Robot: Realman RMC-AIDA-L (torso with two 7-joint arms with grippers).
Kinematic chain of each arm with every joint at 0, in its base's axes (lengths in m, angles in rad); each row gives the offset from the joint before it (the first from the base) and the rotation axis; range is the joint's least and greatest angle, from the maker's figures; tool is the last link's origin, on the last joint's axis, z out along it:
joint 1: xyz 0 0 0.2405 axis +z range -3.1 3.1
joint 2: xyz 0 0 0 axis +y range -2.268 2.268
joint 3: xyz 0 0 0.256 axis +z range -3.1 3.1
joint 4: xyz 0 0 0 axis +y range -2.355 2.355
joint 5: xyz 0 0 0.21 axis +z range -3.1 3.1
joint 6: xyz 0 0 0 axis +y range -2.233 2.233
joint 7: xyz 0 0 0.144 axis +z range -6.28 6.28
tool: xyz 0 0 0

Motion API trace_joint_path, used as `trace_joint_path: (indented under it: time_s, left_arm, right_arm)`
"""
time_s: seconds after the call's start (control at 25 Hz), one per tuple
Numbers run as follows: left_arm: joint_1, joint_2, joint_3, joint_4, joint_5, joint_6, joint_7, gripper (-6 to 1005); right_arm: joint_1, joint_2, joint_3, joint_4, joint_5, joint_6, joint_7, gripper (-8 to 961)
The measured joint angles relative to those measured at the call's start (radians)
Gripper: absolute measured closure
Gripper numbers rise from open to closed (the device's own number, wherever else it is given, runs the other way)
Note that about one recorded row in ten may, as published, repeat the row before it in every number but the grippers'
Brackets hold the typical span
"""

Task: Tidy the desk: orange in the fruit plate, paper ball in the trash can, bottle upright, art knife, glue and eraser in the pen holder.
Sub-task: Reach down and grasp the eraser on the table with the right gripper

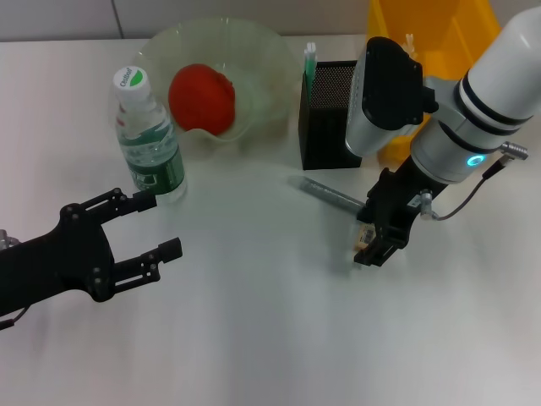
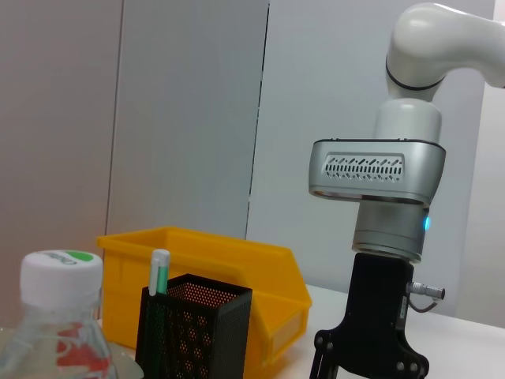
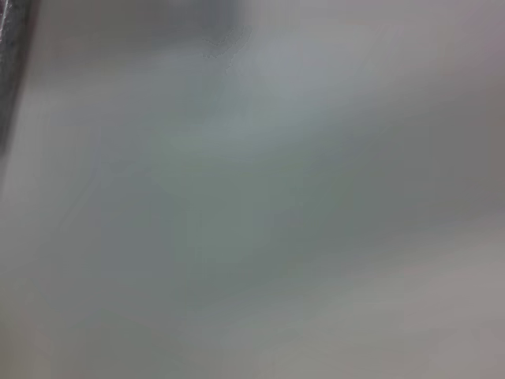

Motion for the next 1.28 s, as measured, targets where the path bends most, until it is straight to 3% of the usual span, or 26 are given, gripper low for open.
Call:
trace_joint_path:
  time_s: [1.28]
  left_arm:
    - [0.0, 0.001, 0.0, 0.0, -0.001, 0.002, 0.0, 231]
  right_arm:
    - [0.0, 0.001, -0.025, 0.004, 0.014, 0.009, 0.003, 342]
